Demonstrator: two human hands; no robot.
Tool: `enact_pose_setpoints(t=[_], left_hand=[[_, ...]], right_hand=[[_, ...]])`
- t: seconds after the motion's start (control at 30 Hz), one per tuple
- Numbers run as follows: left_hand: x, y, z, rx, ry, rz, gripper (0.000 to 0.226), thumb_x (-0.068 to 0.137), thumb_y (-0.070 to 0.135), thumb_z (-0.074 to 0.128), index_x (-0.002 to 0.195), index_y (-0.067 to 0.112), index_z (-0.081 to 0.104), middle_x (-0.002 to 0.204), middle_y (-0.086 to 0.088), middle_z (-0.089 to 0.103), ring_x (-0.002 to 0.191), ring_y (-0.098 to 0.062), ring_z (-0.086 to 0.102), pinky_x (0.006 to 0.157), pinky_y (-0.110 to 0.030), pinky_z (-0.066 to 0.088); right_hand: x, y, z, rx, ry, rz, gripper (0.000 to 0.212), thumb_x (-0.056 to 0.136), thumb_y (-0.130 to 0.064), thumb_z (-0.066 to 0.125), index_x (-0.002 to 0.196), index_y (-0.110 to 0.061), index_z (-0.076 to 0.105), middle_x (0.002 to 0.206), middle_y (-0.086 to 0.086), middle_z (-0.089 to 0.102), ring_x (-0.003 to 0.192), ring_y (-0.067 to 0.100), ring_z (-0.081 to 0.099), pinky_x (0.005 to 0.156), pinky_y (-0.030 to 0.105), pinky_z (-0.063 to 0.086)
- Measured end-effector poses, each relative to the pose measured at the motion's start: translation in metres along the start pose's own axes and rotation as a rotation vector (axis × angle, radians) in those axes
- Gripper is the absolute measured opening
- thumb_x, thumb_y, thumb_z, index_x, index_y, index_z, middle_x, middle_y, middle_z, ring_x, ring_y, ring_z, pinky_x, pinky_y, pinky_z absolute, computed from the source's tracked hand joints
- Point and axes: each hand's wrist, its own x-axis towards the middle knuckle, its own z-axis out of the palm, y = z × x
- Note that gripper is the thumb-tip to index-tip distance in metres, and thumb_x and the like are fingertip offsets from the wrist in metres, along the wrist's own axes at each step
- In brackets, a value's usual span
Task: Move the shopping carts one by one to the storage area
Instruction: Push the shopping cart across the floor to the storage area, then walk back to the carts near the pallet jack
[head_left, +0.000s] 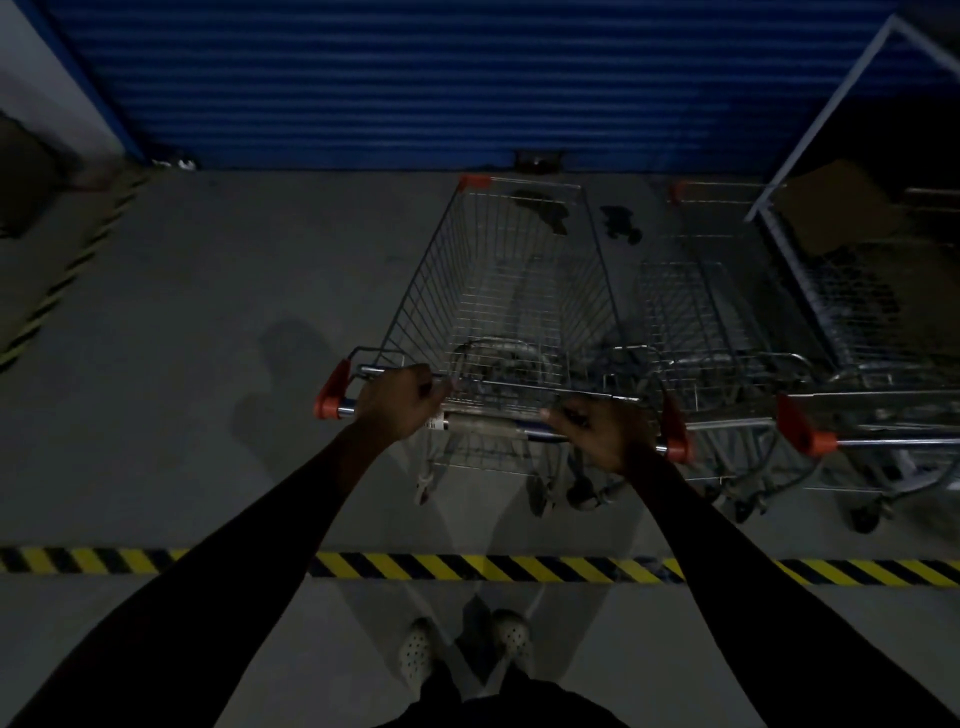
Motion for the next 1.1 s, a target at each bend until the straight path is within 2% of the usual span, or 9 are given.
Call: enact_pose_setpoints(t=[0.07,0.13,0.27,0.4,0.5,0.63,0.77,0.9,1.1], left_hand=[[0.002,0.004,0.000,-0.154,0.081,0.005,0.053,0.088,0.066,0.038,0.069,0.019,0.050,0.072,-0.005,0.058,0.076,-0.029,0.062,0.067,-0.037,0.048],[0.002,0.010,-0.003,-0.281,0.174,0.017,0.049,0.087,0.062,0.042,0.074,0.017,0.056,0.077,-0.001,0.055,0.076,-0.024,0.060,0.068,-0.032,0.046],[0.003,0.034,-0.024,-0.441,0.333,0.020,0.041,0.090,0.052,0.053,0.091,0.012,0.064,0.094,0.000,0.055,0.084,-0.017,0.059,0.075,-0.026,0.046],[0.002,0.034,-0.049,-0.503,0.518,0.062,0.030,0.095,0.045,0.054,0.094,0.016,0.062,0.095,-0.004,0.056,0.086,-0.017,0.059,0.074,-0.025,0.044],[-0.012,0.025,-0.064,-0.505,0.546,-0.006,0.024,0.097,0.040,0.056,0.098,0.017,0.062,0.101,-0.001,0.057,0.088,-0.014,0.060,0.069,-0.013,0.040],[-0.050,0.002,-0.081,-0.506,0.636,-0.110,0.029,0.095,0.045,0.053,0.099,0.017,0.062,0.103,0.001,0.056,0.087,-0.010,0.057,0.070,-0.010,0.039],[-0.106,-0.037,-0.099,-0.455,0.732,-0.199,0.042,0.096,0.052,0.048,0.103,0.013,0.061,0.105,-0.004,0.058,0.090,-0.013,0.057,0.071,-0.012,0.040],[-0.175,-0.077,-0.121,-0.372,0.845,-0.323,0.042,0.099,0.050,0.045,0.102,0.011,0.060,0.103,-0.004,0.058,0.089,-0.014,0.055,0.071,-0.009,0.037],[-0.293,-0.132,-0.144,-0.339,0.970,-0.516,0.034,0.103,0.043,0.045,0.104,0.011,0.059,0.104,-0.004,0.057,0.093,-0.017,0.055,0.075,-0.020,0.041]], right_hand=[[0.001,-0.001,-0.002,0.205,0.005,0.052,0.045,0.090,-0.067,0.051,0.082,-0.025,0.066,0.074,-0.015,0.064,0.071,-0.002,0.059,0.063,0.013,0.039],[0.003,-0.006,-0.005,0.476,0.003,0.087,0.028,0.089,-0.057,0.058,0.089,-0.029,0.066,0.079,-0.019,0.066,0.075,-0.009,0.060,0.069,0.012,0.040],[0.021,-0.025,-0.017,0.705,0.094,0.027,0.031,0.094,-0.037,0.062,0.114,-0.014,0.063,0.095,-0.008,0.066,0.082,-0.011,0.059,0.077,0.016,0.043],[0.044,-0.057,-0.027,0.835,0.075,-0.003,0.034,0.091,-0.048,0.065,0.121,-0.035,0.056,0.105,-0.014,0.065,0.095,0.006,0.063,0.081,0.032,0.054],[0.053,-0.089,-0.033,0.873,0.044,-0.086,0.035,0.094,-0.045,0.063,0.126,-0.034,0.053,0.113,-0.019,0.060,0.107,0.008,0.061,0.092,0.042,0.056],[0.055,-0.139,-0.027,0.931,-0.045,-0.204,0.048,0.083,-0.061,0.058,0.124,-0.035,0.053,0.117,-0.021,0.060,0.111,0.003,0.059,0.092,0.036,0.054],[0.050,-0.197,0.000,0.964,-0.177,-0.287,0.051,0.083,-0.059,0.059,0.125,-0.030,0.054,0.115,-0.019,0.060,0.103,-0.006,0.059,0.087,0.031,0.053],[0.030,-0.264,0.035,0.952,-0.331,-0.384,0.061,0.074,-0.068,0.057,0.123,-0.031,0.052,0.113,-0.016,0.060,0.102,0.010,0.061,0.084,0.037,0.054],[-0.024,-0.369,0.086,0.852,-0.531,-0.587,0.068,0.075,-0.073,0.052,0.130,-0.033,0.048,0.124,-0.010,0.057,0.113,0.007,0.058,0.091,0.036,0.052]])
